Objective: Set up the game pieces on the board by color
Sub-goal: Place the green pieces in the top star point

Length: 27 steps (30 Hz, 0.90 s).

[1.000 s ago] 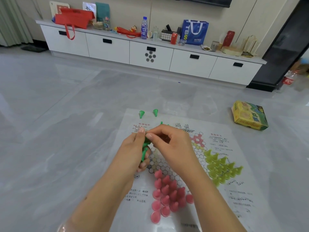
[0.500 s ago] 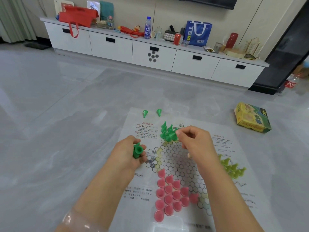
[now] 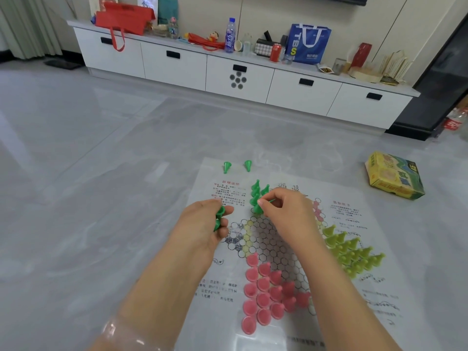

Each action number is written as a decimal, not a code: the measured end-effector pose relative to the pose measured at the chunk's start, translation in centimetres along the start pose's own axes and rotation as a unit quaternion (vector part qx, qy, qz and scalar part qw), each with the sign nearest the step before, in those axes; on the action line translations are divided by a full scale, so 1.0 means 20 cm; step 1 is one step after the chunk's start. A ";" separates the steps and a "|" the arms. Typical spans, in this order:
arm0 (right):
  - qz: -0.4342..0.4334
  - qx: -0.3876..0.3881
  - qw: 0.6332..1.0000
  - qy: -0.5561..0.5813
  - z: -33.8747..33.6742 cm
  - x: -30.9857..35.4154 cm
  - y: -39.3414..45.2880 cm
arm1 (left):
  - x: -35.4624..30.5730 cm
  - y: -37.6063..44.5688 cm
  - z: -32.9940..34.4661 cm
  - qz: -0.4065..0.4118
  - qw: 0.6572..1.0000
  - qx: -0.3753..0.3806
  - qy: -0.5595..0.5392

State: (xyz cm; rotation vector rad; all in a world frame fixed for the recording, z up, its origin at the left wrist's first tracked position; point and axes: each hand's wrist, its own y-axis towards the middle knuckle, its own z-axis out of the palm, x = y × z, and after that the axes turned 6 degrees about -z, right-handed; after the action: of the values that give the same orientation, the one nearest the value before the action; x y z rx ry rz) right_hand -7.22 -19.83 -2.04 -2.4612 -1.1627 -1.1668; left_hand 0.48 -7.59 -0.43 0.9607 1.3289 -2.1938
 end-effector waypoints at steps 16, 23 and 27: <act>-0.009 0.000 0.999 -0.043 0.03 -0.02 0.02 | -0.01 -0.01 -0.01 -0.019 0.998 0.023 -0.054; -0.012 -0.004 0.998 -0.059 0.03 -0.02 0.02 | -0.01 -0.02 -0.01 -0.015 0.998 0.024 -0.054; -0.007 -0.006 0.998 -0.057 0.04 -0.02 0.02 | -0.02 -0.02 0.00 -0.015 0.998 0.033 -0.048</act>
State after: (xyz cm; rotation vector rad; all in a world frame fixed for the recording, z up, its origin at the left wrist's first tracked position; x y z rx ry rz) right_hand -6.74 -19.94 -2.78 -2.5627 -1.2090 -1.0516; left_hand 0.47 -7.34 0.02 0.8535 1.2425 -2.2886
